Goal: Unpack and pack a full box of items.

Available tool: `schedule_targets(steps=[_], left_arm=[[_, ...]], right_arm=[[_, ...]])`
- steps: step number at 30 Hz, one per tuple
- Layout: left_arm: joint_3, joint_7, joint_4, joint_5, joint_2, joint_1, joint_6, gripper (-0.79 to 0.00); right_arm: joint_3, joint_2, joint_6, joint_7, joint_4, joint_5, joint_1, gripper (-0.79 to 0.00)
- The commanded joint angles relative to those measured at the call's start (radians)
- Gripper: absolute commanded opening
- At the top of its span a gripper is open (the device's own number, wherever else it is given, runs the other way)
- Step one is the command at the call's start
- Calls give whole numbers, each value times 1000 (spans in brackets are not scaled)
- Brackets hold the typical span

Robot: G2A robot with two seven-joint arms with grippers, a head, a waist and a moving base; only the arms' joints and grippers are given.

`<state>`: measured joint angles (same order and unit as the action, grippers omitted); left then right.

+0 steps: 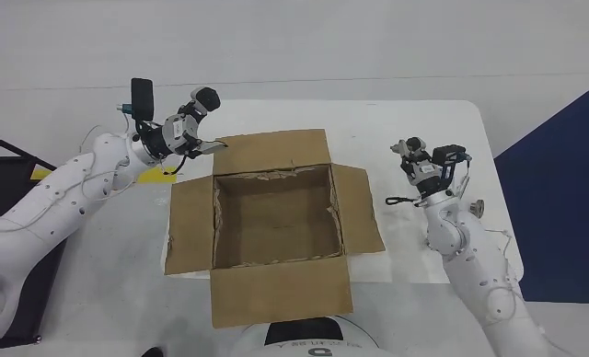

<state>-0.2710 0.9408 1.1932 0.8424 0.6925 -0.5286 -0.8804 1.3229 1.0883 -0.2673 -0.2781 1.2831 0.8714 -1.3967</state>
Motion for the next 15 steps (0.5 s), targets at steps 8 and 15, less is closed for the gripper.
schedule_targets(steps=[8,15], left_arm=[[0,0,0,0,0,0,0,0],[0,0,0,0,0,0,0,0]], right_arm=[[-24,21,72,45,-157,-40,53,-785],[-17,29,130,69,-167,-58,43,-785]])
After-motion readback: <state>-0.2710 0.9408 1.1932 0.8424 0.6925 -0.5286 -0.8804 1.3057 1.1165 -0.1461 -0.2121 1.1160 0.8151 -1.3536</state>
